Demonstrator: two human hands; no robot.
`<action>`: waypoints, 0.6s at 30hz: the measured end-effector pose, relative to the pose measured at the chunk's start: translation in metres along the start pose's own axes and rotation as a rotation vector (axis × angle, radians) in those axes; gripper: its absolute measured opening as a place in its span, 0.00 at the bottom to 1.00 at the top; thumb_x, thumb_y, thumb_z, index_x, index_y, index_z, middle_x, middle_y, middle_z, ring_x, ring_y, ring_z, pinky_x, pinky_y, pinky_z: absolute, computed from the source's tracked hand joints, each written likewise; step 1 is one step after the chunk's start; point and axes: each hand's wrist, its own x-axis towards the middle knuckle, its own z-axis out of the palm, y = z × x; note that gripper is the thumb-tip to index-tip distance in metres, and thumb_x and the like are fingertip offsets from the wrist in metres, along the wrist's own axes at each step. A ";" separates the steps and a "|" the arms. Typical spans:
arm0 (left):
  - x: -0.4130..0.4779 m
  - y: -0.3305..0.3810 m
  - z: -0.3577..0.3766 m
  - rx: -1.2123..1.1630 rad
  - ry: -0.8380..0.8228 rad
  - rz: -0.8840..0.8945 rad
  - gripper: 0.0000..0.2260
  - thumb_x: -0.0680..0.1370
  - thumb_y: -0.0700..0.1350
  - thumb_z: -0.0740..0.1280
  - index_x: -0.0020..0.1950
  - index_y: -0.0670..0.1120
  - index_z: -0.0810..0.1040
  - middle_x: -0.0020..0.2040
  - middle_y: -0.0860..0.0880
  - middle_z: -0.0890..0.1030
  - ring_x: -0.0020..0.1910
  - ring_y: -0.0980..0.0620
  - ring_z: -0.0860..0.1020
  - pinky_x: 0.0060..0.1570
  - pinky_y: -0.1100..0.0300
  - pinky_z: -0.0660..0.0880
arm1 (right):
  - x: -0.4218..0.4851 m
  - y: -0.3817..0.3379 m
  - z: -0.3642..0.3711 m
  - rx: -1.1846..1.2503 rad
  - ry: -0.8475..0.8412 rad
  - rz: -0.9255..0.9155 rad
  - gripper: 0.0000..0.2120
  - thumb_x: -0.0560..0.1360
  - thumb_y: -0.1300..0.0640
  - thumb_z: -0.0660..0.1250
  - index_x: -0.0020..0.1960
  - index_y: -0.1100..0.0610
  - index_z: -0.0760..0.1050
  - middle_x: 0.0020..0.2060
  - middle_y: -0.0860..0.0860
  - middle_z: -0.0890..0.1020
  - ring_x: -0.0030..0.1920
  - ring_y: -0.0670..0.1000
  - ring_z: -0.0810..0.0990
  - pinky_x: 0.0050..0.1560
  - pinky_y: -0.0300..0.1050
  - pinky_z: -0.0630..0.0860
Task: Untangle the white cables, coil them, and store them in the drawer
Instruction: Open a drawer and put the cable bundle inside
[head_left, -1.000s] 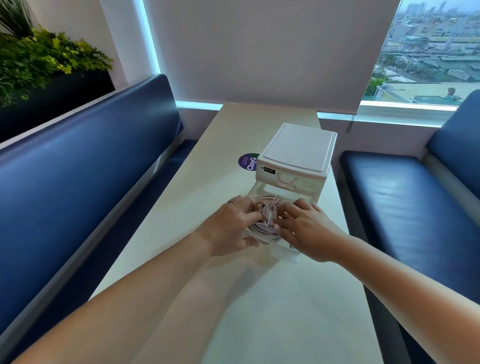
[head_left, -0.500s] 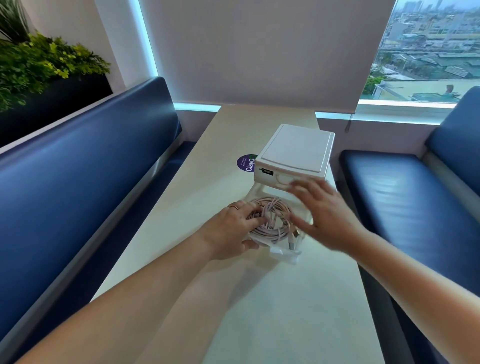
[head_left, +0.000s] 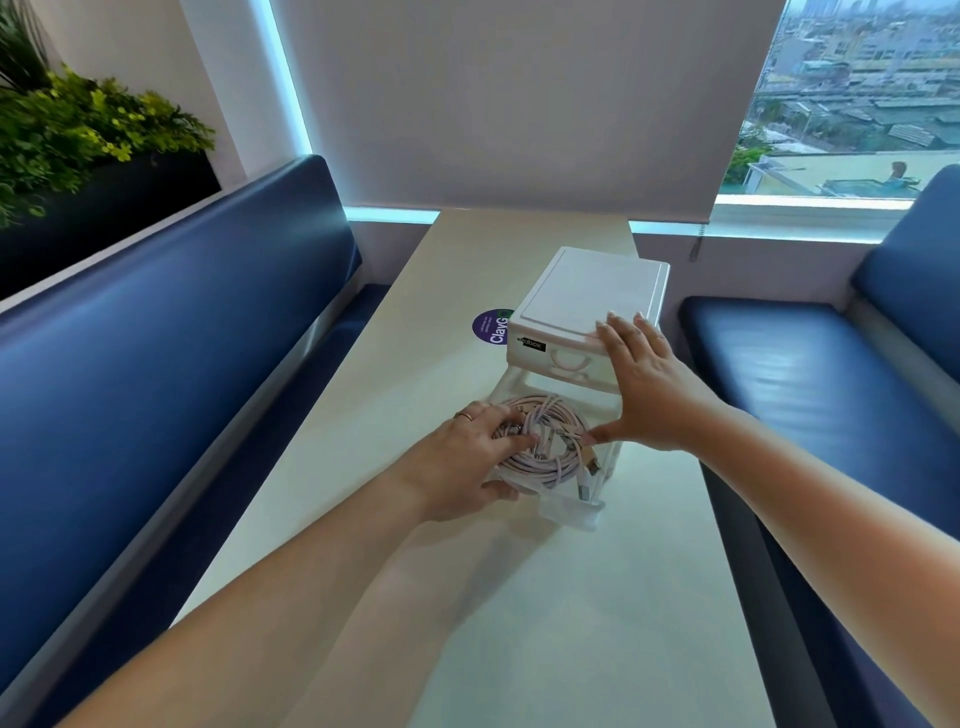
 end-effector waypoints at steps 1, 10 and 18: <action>0.000 0.000 0.000 -0.006 -0.001 -0.003 0.29 0.76 0.58 0.69 0.75 0.53 0.68 0.73 0.48 0.64 0.72 0.47 0.60 0.72 0.54 0.61 | 0.001 0.000 -0.001 0.006 -0.014 0.001 0.64 0.60 0.30 0.71 0.77 0.57 0.35 0.77 0.52 0.40 0.76 0.56 0.34 0.73 0.49 0.37; 0.003 0.001 -0.002 -0.024 -0.018 -0.020 0.29 0.75 0.56 0.70 0.75 0.54 0.68 0.74 0.49 0.63 0.72 0.48 0.59 0.72 0.56 0.60 | 0.004 -0.003 -0.009 -0.011 -0.136 0.031 0.70 0.55 0.30 0.73 0.76 0.56 0.31 0.77 0.52 0.36 0.75 0.57 0.32 0.74 0.54 0.40; 0.007 0.002 -0.003 -0.030 -0.021 -0.024 0.29 0.75 0.56 0.71 0.75 0.54 0.68 0.74 0.49 0.64 0.71 0.47 0.59 0.71 0.56 0.59 | 0.009 -0.016 -0.013 -0.063 -0.203 0.115 0.74 0.53 0.33 0.77 0.75 0.56 0.28 0.76 0.52 0.33 0.74 0.59 0.30 0.75 0.61 0.43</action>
